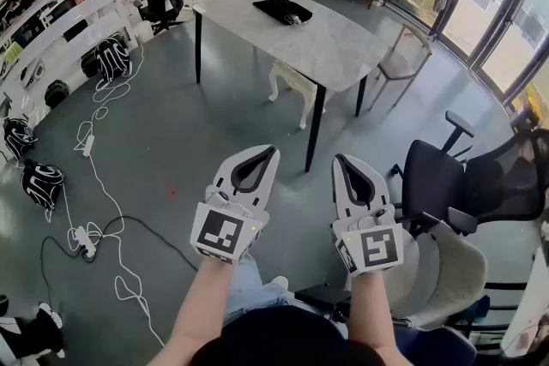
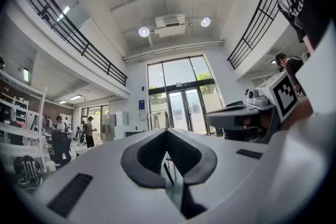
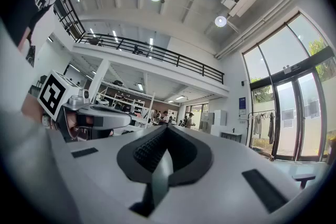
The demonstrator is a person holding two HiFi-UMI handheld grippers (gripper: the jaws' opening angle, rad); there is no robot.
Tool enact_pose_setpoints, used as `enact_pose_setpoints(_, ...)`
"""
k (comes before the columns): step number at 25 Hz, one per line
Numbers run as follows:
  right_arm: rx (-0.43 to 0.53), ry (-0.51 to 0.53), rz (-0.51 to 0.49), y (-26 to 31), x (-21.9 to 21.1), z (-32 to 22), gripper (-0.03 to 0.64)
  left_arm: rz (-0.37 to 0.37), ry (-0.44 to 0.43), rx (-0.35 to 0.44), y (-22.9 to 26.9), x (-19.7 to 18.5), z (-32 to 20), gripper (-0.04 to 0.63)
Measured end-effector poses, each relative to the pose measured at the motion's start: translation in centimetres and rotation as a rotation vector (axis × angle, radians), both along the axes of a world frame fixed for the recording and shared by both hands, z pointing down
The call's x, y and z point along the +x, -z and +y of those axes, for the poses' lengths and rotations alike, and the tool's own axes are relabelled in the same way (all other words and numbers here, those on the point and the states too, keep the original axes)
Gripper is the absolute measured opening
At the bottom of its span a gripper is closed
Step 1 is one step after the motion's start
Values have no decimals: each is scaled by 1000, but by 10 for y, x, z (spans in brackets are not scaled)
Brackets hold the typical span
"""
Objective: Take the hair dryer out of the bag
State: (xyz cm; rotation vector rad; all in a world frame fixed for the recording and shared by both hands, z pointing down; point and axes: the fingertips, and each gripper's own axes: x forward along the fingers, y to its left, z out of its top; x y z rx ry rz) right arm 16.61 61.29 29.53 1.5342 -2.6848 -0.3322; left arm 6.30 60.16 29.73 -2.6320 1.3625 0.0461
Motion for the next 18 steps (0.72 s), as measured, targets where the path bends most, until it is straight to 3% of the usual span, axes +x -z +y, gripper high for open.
enact_pose_setpoints(3,-2,0,-10,1,-1,4,23,23,-7,-18,2,3,8,11)
enact_pose_setpoints(8,-9,0,-10,-1,-6,-4,23,-6,-8,-21,-4,-7,1,11)
enact_pose_setpoints(11,1,6,-32,-2,-7,-18,23,44,1,-46,-7,-13,-20,11)
enact_pose_setpoints(18,-34,7,-31,-9,-25,-101,23,16,-13,-37,-12,-32,-103,11)
